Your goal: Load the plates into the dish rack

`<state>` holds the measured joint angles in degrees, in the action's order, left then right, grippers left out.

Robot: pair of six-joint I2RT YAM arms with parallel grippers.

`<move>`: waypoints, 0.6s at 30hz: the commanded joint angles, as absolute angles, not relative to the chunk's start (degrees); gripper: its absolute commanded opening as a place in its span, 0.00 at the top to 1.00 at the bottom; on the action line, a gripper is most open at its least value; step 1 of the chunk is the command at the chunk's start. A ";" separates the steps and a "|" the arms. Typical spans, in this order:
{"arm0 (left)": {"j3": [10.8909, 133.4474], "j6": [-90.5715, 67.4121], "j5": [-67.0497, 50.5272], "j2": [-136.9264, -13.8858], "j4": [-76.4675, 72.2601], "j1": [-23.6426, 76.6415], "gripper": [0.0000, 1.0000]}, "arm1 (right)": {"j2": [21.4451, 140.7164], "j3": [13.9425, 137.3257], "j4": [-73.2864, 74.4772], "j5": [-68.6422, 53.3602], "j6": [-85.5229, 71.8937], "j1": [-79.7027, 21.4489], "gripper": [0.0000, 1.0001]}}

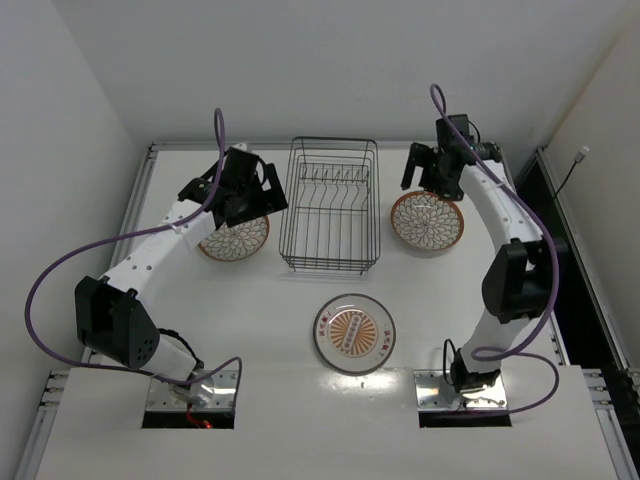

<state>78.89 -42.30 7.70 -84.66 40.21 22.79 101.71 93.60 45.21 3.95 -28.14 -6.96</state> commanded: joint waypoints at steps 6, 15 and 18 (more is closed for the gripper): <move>79.37 -42.54 7.82 -84.99 38.94 22.24 0.02 | 100.91 81.76 44.14 -6.57 -33.48 6.49 0.01; 79.37 -42.54 7.29 -85.52 38.41 22.24 0.02 | 100.45 69.79 36.39 -15.29 -37.00 17.57 0.01; 79.89 -42.01 7.29 -85.52 38.41 22.24 0.02 | 102.56 67.33 33.50 -17.31 -37.62 20.12 0.01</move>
<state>78.89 -42.44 7.68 -85.82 39.92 22.79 101.16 69.17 38.11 -13.47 -36.07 18.74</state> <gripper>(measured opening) 0.983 0.990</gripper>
